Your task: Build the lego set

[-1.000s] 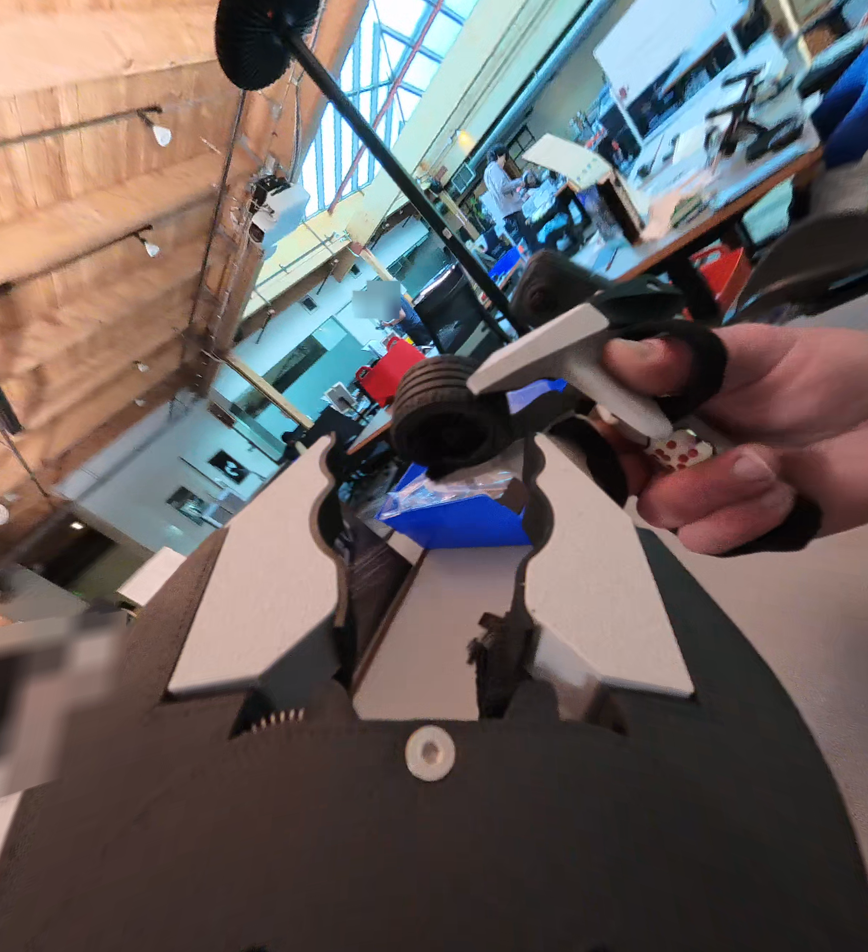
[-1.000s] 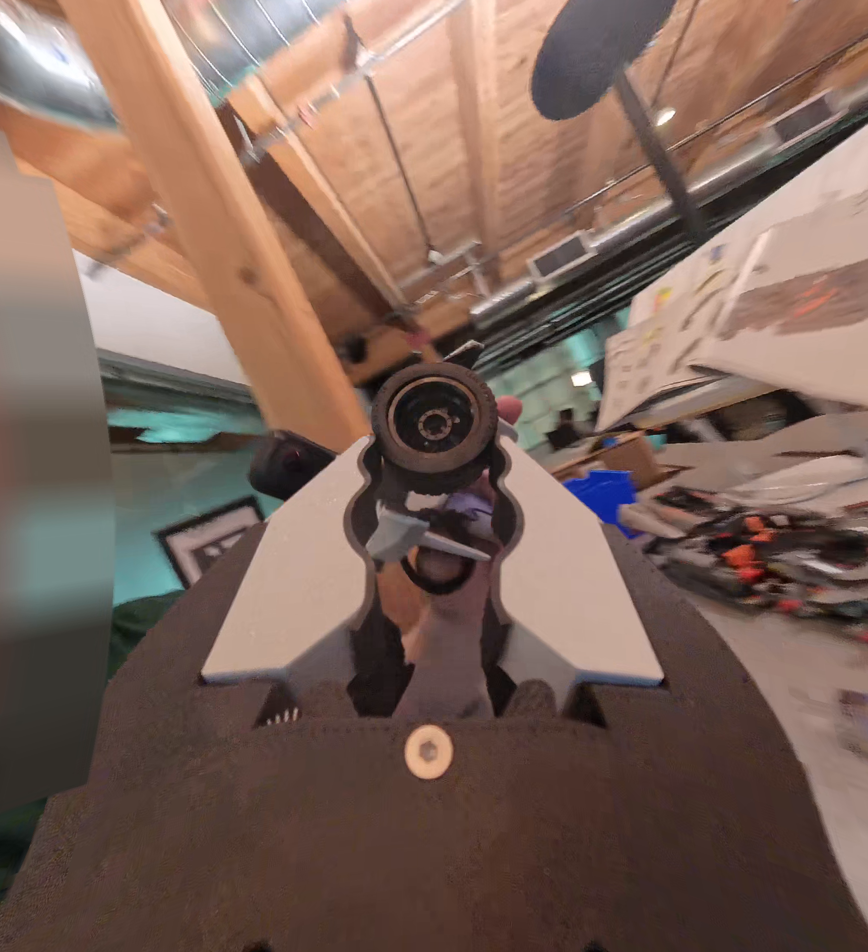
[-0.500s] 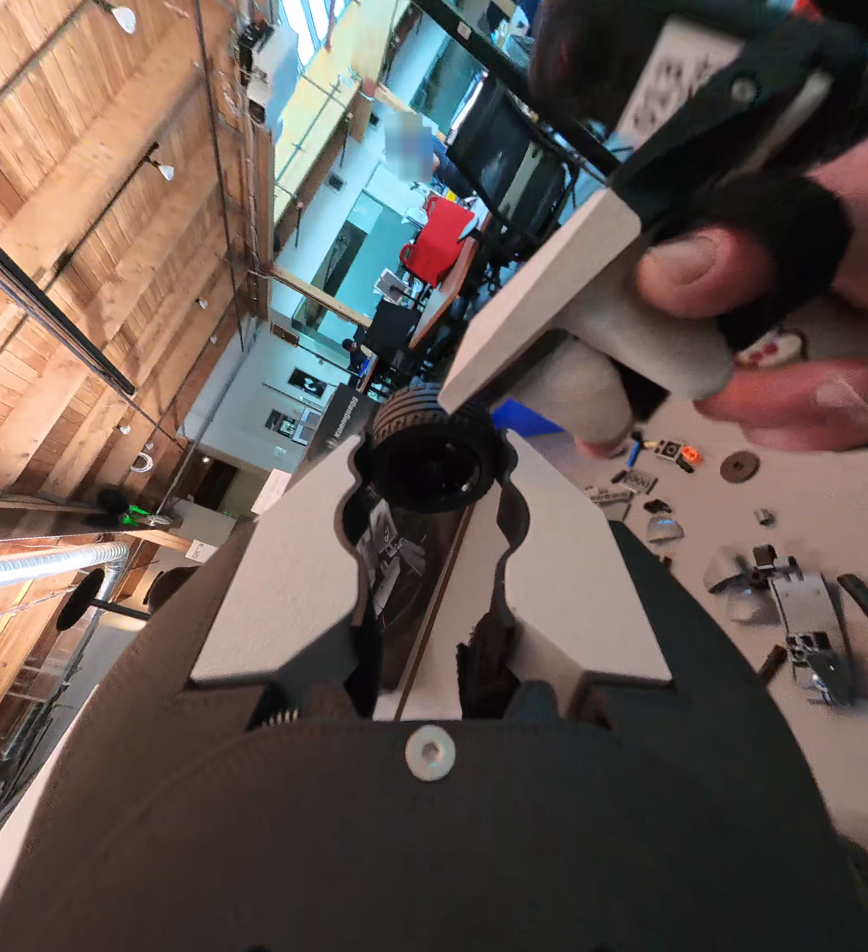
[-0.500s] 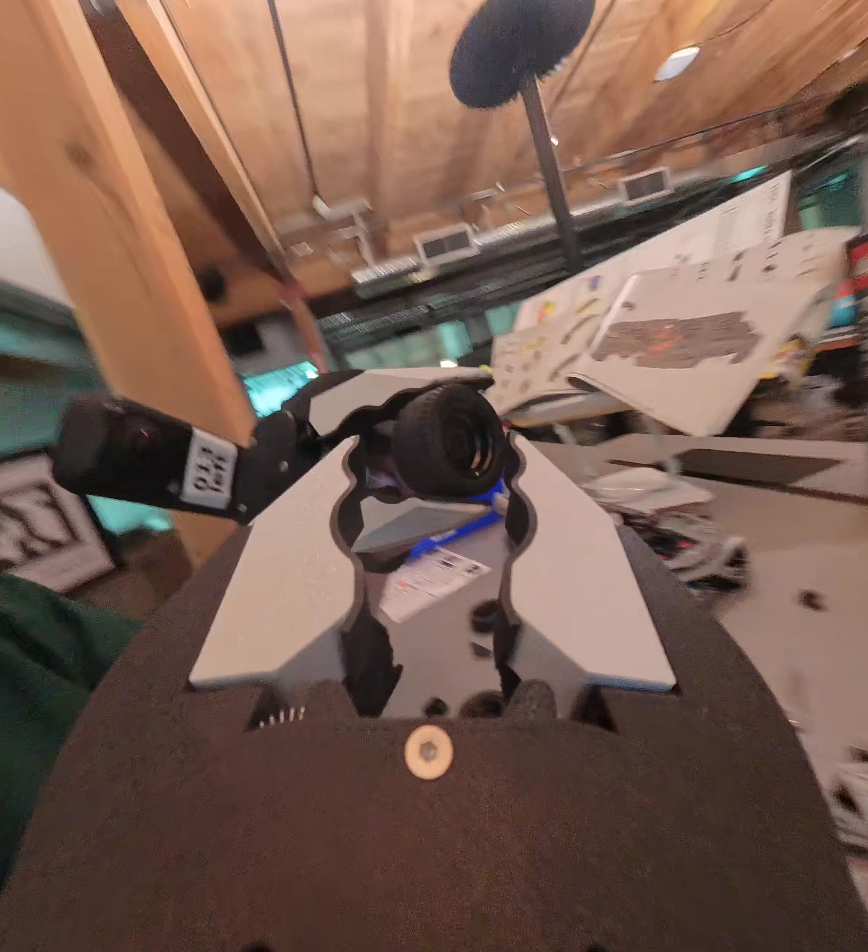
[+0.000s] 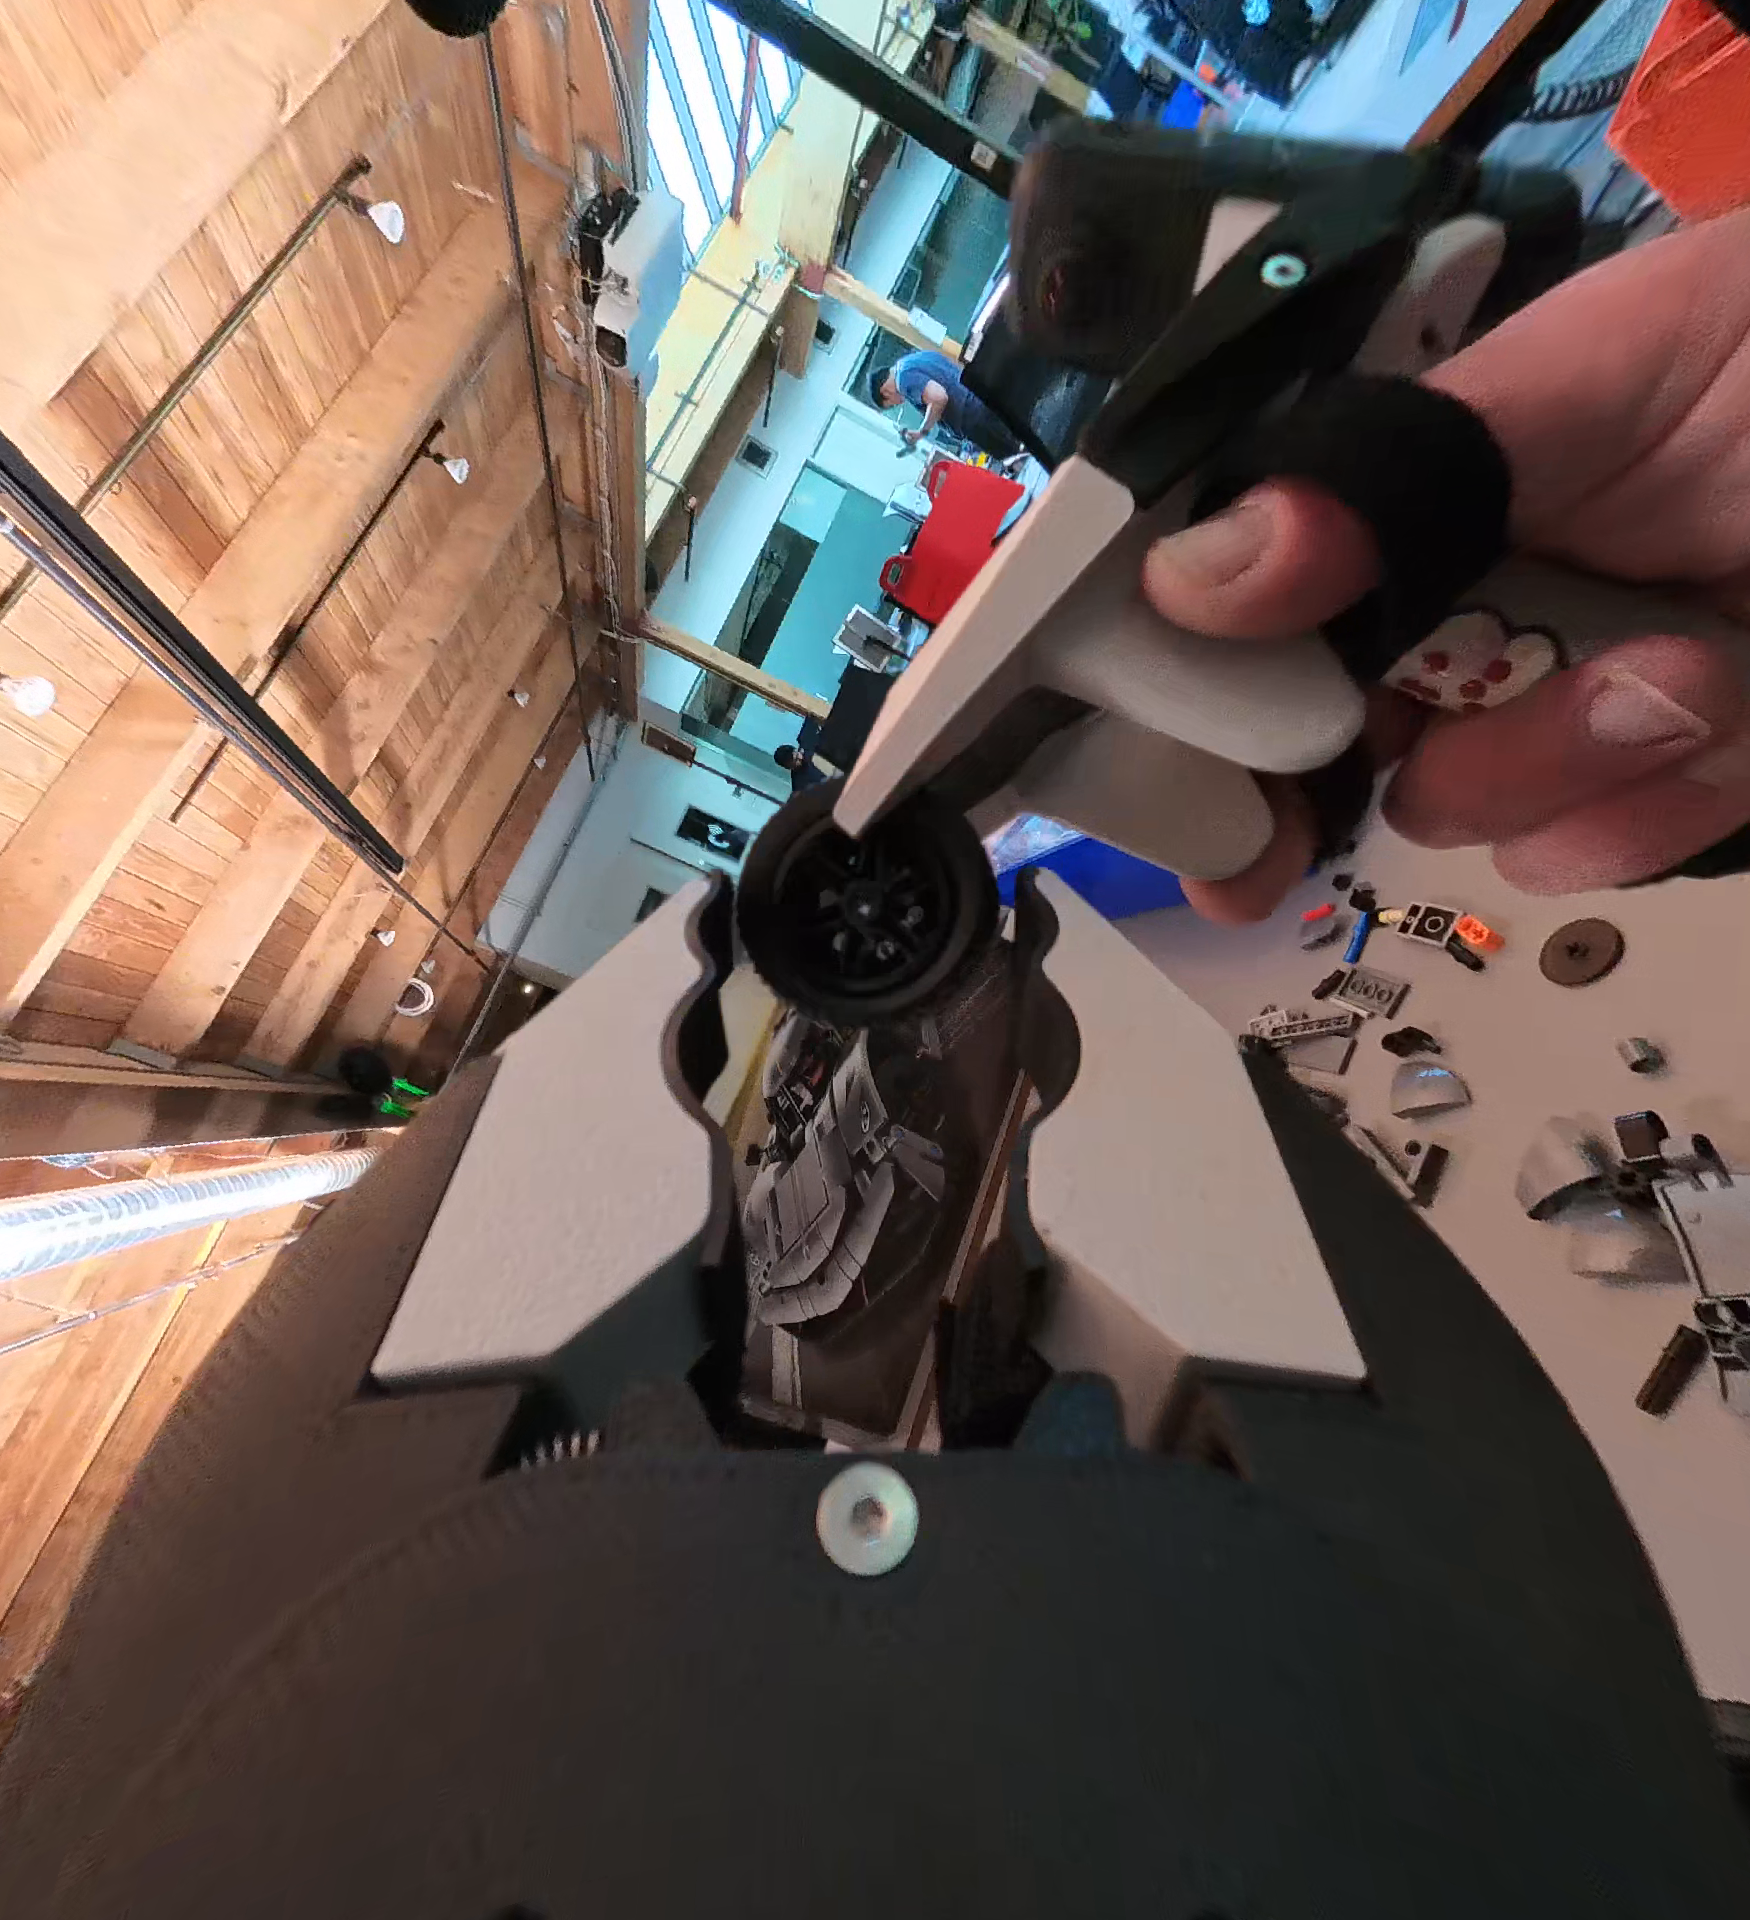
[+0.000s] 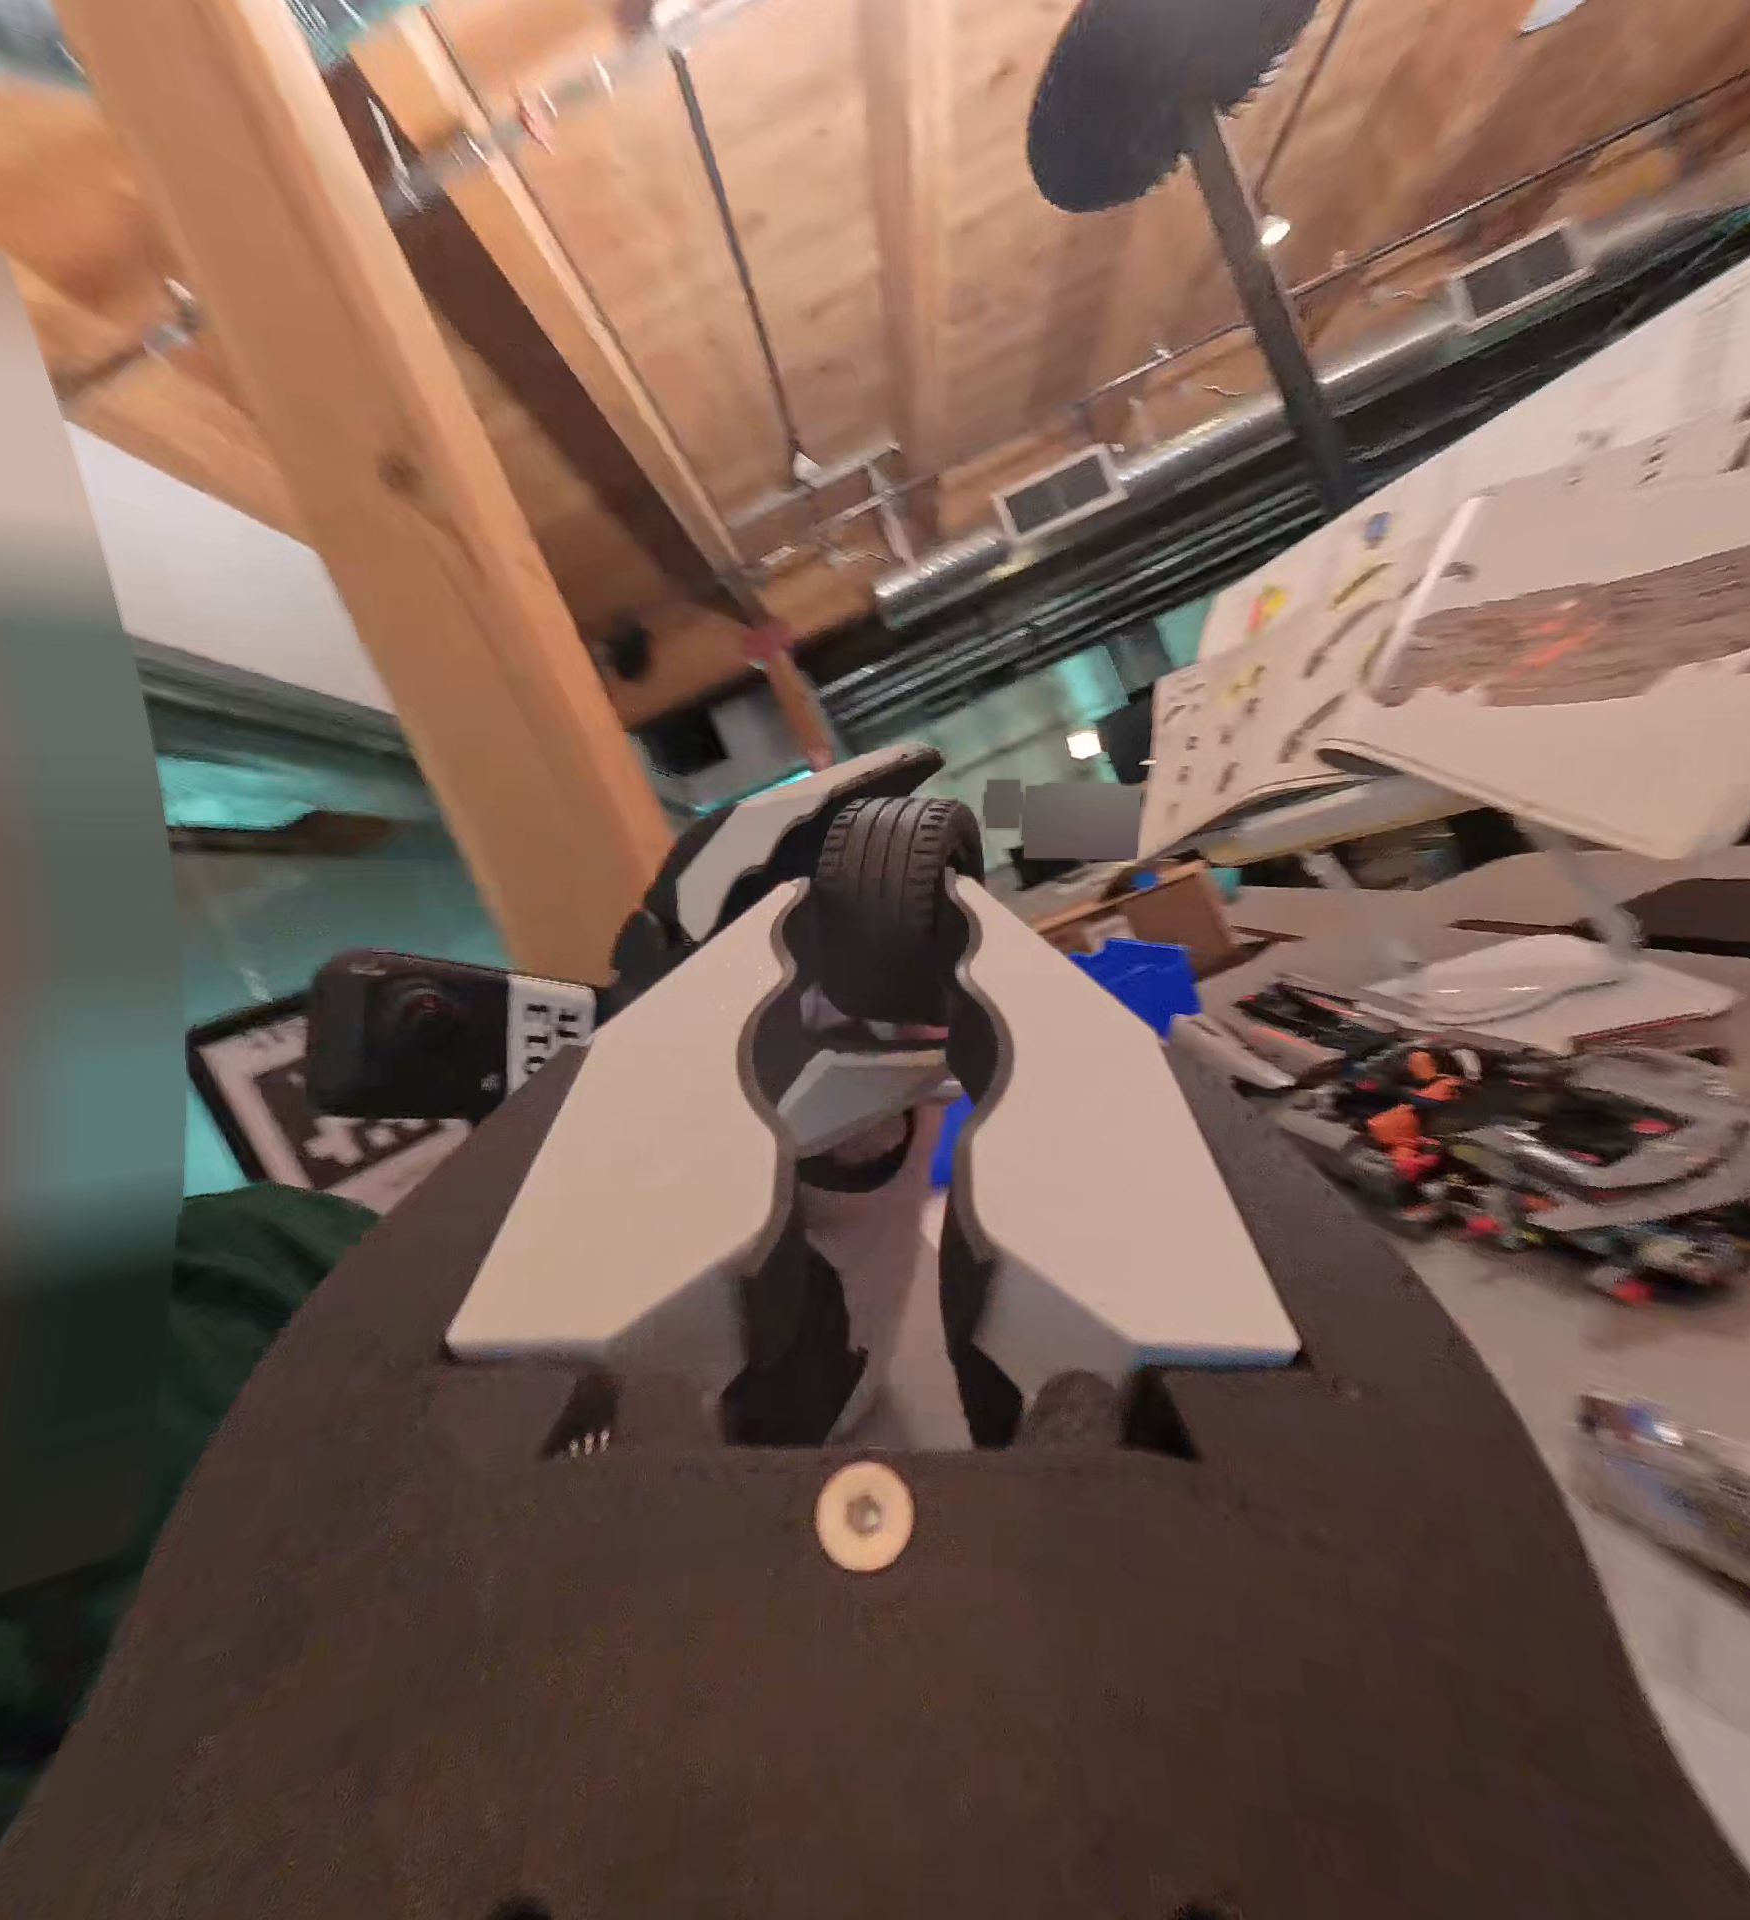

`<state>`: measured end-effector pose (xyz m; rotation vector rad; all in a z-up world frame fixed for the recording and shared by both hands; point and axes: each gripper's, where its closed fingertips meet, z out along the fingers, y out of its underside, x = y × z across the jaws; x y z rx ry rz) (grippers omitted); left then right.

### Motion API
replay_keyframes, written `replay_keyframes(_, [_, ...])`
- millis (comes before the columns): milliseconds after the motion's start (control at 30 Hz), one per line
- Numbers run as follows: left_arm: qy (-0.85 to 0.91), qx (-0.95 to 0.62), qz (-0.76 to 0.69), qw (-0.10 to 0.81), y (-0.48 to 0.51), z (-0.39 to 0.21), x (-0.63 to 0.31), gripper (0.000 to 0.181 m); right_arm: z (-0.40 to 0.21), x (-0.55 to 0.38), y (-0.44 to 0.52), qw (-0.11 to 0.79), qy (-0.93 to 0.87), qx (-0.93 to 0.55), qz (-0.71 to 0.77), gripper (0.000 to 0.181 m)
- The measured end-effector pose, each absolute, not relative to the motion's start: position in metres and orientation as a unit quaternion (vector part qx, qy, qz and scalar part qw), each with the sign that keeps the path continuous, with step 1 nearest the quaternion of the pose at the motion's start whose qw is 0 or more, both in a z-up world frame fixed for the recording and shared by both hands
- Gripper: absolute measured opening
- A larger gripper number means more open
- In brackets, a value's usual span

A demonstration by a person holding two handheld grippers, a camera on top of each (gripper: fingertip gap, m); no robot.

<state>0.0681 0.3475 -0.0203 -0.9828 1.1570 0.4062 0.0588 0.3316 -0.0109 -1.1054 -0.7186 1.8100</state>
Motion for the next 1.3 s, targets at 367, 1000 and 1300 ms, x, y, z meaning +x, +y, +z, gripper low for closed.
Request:
replay_keyframes(367, [0.519,-0.45,0.139,0.714,0.351,-0.019,0.065,0.047,-0.008,0.059,0.332,0.372,-0.268,-0.403,0.792,0.02])
replay_keyframes(1000, [0.506,-0.427,0.077,0.746,0.343,-0.008,0.064,0.05,0.004,0.062,0.325,0.371,-0.256,-0.367,0.814,0.02])
replay_keyframes(1300, [0.508,-0.431,0.061,0.743,0.343,-0.01,0.063,0.042,0.003,0.06,0.327,0.365,-0.246,-0.366,0.82,0.02])
